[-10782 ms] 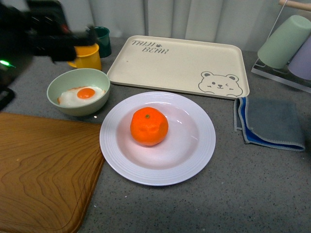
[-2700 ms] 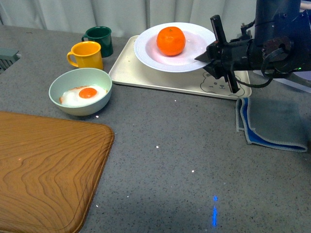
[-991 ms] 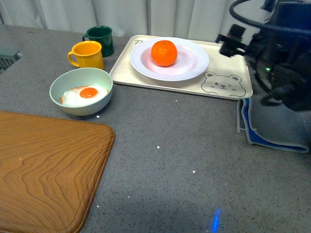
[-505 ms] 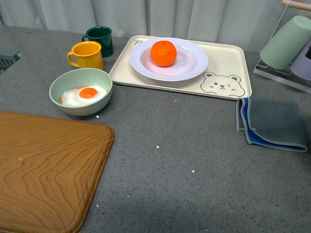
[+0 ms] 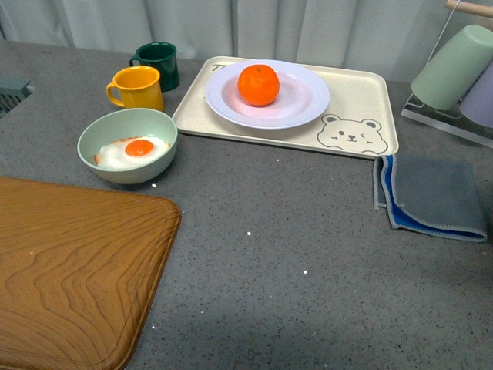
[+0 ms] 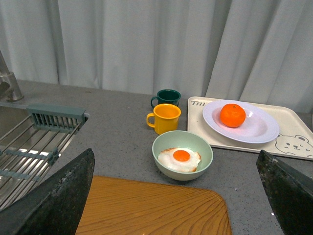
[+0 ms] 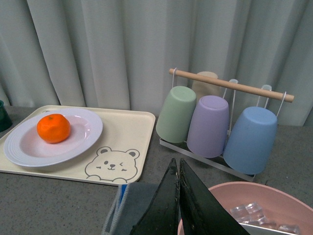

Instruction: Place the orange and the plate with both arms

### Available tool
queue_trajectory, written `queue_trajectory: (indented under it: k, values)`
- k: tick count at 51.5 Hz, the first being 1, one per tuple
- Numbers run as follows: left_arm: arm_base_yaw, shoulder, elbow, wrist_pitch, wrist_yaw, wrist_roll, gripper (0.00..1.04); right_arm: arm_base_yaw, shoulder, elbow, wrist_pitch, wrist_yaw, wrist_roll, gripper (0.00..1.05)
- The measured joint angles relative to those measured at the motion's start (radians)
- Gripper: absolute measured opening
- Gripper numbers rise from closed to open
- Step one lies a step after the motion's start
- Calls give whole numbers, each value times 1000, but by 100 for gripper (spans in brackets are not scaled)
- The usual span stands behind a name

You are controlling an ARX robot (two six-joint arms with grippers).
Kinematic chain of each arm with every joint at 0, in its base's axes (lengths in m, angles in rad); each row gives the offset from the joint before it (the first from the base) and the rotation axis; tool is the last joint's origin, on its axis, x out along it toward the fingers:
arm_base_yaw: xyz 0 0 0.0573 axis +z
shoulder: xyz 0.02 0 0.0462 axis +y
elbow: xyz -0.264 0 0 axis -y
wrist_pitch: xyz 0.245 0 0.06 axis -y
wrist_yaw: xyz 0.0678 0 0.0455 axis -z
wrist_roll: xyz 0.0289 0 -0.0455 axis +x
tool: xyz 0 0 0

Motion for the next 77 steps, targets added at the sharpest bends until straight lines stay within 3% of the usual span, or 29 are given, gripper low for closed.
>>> queue_trajectory:
  k: [5,30,77]
  values:
    - [0,0,0,0,0,0,98,0,-183,-15,-172,-1,0,1]
    - [0,0,0,0,0,0,98,0,-688,-99,-574,-3,0,1]
    - [0,0,0,0,0,0,98,0,-1111,-101,-978,-4,0,1]
